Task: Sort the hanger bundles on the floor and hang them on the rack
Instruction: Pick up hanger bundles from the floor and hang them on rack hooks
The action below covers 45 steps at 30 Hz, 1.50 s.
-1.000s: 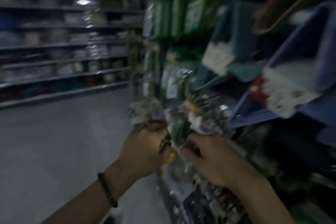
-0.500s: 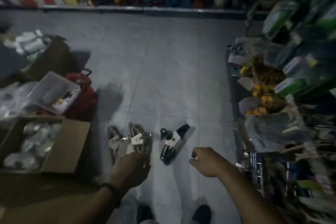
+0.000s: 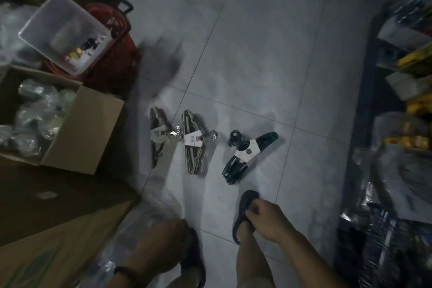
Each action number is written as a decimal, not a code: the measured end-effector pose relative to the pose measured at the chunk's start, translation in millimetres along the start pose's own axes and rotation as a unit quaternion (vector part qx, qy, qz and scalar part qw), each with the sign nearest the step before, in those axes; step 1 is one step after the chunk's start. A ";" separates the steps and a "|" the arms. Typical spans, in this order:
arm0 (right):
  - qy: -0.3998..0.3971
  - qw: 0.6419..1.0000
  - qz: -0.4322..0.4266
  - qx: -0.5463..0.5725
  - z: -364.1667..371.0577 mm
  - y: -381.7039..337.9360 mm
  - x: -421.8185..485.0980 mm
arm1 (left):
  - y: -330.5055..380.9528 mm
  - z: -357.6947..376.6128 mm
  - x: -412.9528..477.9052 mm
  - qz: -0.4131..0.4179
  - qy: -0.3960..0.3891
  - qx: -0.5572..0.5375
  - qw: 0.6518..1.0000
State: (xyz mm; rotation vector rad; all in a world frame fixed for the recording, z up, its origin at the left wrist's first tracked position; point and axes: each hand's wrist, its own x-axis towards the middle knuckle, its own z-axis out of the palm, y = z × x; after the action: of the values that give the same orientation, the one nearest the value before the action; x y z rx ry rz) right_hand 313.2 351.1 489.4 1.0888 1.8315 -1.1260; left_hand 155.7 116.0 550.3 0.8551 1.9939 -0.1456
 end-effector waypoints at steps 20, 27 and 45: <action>-0.028 0.998 -0.004 -0.063 40.6 77.1 427.2 | 21.7 192.0 458.3 -0.231 -0.003 -0.371 0.899; 0.026 0.996 -0.033 -0.073 93.2 132.3 500.7 | 37.4 185.9 569.8 -0.156 0.063 -0.372 0.913; 0.330 0.904 -0.138 -0.235 -2.6 114.6 549.6 | 60.6 248.0 621.2 -0.147 0.098 -0.197 0.964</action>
State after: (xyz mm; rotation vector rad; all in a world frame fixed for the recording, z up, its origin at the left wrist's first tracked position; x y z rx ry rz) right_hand 204.0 541.2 -27.4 0.9987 2.6771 -0.4011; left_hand 168.3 374.2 -69.6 0.3252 2.2262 0.1707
